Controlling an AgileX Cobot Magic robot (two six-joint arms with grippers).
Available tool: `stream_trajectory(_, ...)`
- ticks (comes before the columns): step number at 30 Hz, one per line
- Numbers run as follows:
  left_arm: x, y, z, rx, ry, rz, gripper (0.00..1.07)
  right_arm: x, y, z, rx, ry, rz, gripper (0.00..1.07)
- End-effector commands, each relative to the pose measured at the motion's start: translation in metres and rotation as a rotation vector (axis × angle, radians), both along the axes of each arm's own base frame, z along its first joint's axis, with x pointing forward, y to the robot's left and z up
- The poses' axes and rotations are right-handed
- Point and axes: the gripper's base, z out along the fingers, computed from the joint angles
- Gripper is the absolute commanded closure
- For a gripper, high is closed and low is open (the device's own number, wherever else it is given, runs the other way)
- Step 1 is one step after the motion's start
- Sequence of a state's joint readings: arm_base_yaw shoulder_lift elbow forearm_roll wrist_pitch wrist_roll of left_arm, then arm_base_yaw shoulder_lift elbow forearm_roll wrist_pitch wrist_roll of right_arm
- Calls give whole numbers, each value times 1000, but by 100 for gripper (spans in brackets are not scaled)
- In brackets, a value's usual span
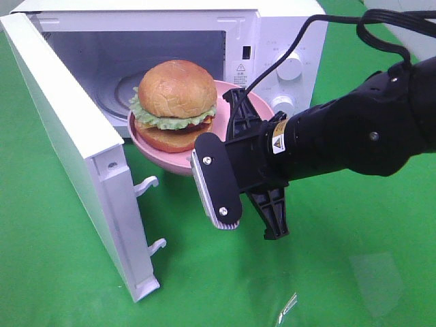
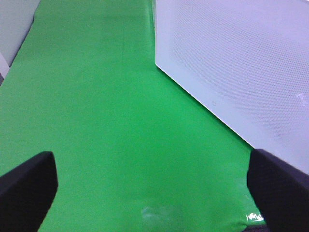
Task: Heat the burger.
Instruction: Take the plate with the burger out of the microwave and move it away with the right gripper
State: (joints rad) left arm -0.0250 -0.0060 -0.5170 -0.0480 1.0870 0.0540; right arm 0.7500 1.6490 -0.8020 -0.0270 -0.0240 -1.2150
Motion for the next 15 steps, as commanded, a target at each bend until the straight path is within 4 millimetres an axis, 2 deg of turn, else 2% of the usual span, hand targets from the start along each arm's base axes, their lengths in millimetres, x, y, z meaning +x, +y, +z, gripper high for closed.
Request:
stream_trajectory(1,-2,0,2,5,-33,1,6,-5,3,16,75,-76,16,107)
stream_trajectory(10,-2,0,2,5,-33,1,6,-24,-8,20,71,-69,32,107)
stream_trajectory(15,-2,0,2,5,-33,1,6,-39,-23,26,46,-64,44,107)
